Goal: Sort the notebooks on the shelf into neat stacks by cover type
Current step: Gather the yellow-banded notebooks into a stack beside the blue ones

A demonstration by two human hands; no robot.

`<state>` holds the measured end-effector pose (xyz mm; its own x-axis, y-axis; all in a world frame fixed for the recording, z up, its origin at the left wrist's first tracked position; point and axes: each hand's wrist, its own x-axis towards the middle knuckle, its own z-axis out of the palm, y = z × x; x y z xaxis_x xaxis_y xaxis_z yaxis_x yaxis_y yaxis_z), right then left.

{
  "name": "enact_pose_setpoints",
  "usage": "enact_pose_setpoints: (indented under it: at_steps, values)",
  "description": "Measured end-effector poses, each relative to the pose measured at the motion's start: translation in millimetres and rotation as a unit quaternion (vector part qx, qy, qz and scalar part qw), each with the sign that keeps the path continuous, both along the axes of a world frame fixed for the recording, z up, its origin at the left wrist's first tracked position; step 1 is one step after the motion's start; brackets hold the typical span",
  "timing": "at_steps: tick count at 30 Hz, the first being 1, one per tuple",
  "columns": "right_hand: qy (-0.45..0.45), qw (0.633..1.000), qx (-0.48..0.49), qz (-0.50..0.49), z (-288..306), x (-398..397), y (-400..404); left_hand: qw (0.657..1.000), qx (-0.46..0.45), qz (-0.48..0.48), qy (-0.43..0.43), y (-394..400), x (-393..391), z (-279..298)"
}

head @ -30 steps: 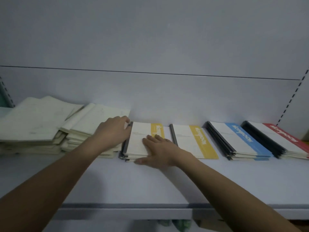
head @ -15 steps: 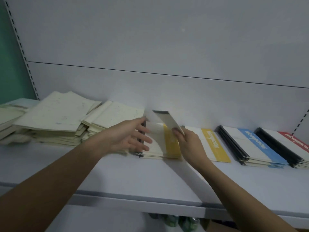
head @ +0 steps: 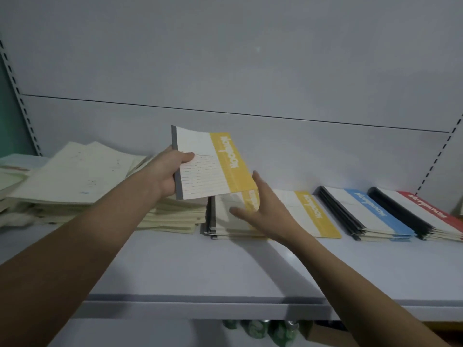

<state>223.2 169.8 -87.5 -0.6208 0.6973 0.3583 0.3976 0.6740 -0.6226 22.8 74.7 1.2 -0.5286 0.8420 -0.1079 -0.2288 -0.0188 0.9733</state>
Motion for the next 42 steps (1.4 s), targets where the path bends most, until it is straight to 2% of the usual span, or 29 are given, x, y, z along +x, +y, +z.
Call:
enact_pose_setpoints:
  at_steps: [3,5,8,12,14,16,17,21,23,25,28,30,32,34,36,38,40,42]
  values:
    - [-0.161,0.986,-0.005,0.054,-11.5,-9.5,3.2,1.0,0.005,0.013,0.022,-0.4,-14.7,-3.1]
    - [-0.258,0.965,-0.018,0.052,-9.6,-15.4,6.0,1.0,0.002,0.016,0.027,1.1,-20.5,-4.9]
    - [-0.319,0.947,0.006,0.028,-5.0,-19.2,5.5,0.999,-0.013,0.017,0.036,1.2,-31.0,-8.1]
    - [-0.291,0.947,0.138,-0.001,-11.7,-14.5,-6.1,0.999,-0.017,0.022,0.034,1.6,-40.2,-12.6]
    - [-0.24,0.968,0.069,-0.015,-3.4,-9.8,-5.6,0.999,-0.013,0.024,0.023,3.4,-41.4,-12.0]
    - [-0.132,0.989,-0.019,-0.063,8.7,-6.0,3.1,1.0,-0.016,0.021,0.014,3.4,-41.0,-8.4]
    - [-0.071,0.993,-0.032,-0.087,14.7,-3.5,9.3,1.0,-0.02,0.019,0.015,3.9,-40.9,-7.2]
    - [0.111,0.981,0.005,-0.159,34.8,3.0,21.5,0.998,-0.041,0.001,0.046,5.3,-36.9,-3.8]
    - [0.16,0.969,0.038,-0.186,46.8,-0.7,16.3,0.997,-0.048,-0.015,0.062,7.3,-29.3,-5.9]
    - [0.138,0.968,0.111,-0.176,59.3,-8.4,3.5,0.996,-0.051,-0.033,0.069,11.9,-17.7,-9.3]
    - [0.009,0.958,0.257,-0.128,70.2,-26.5,-23.5,0.997,-0.039,-0.065,0.014,17.2,-4.8,-5.7]
    - [-0.072,0.944,0.317,-0.059,72.7,-38.1,-34.7,0.994,-0.027,-0.108,-0.009,21.3,-3.8,-1.4]
    - [-0.104,0.955,0.275,0.044,68.5,-45.4,-37.5,0.991,-0.03,-0.131,0.018,21.1,-5.8,0.2]
    - [-0.056,0.987,0.125,0.088,64.2,-45.5,-35.4,0.992,-0.036,-0.111,0.039,22.8,-10.8,-4.6]
    - [0.052,0.999,0.002,0.011,58.5,-40.7,-20.3,0.996,-0.038,-0.074,0.036,23.2,-15.8,-9.9]
    - [0.116,0.985,-0.013,-0.128,53.8,-32.2,2.3,0.999,-0.023,-0.039,0.029,21.0,-19.2,-11.2]
    - [0.079,0.979,-0.027,-0.187,42.9,-22.9,19.0,1.0,-0.002,-0.013,0.023,20.6,-24.7,-13.4]
    - [-0.066,0.988,-0.043,-0.132,24.7,-15.7,17.8,1.0,0.005,0.0,0.027,18.4,-29.8,-17.7]
